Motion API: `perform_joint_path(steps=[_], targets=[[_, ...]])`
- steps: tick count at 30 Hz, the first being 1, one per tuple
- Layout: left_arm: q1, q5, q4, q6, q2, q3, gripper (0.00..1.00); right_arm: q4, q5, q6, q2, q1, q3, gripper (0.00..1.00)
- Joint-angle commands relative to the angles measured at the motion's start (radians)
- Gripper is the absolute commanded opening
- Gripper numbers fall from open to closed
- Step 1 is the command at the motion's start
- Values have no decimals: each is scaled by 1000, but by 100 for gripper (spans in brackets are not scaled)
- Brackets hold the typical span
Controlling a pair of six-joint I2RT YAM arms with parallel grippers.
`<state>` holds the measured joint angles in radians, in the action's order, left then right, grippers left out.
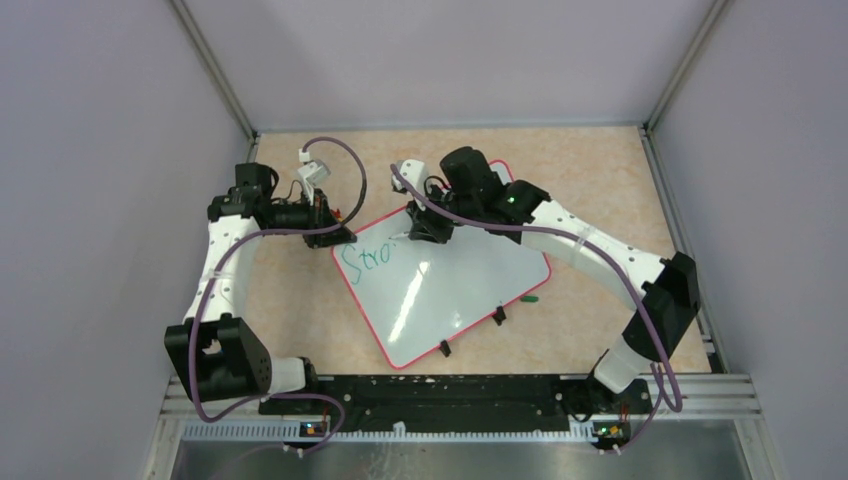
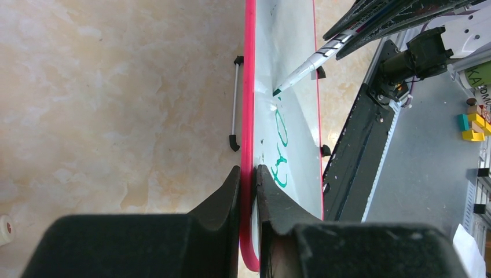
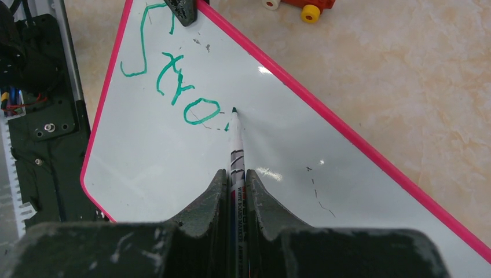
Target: Write a sentence on the whiteboard
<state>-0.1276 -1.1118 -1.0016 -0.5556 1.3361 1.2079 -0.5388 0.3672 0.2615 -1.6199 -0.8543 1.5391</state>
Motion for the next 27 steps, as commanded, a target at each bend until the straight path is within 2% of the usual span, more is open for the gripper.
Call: perform_joint_path(steps=[1, 14, 27], targets=[[5, 5, 39, -23, -5, 6, 0, 20, -12, 12, 14, 1, -8, 0], [6, 6, 41, -22, -7, 5, 0, 26, 13, -9, 62, -2, -98, 0], [8, 8, 44, -20, -10, -1, 0, 44, -28, -14, 35, 4, -28, 0]])
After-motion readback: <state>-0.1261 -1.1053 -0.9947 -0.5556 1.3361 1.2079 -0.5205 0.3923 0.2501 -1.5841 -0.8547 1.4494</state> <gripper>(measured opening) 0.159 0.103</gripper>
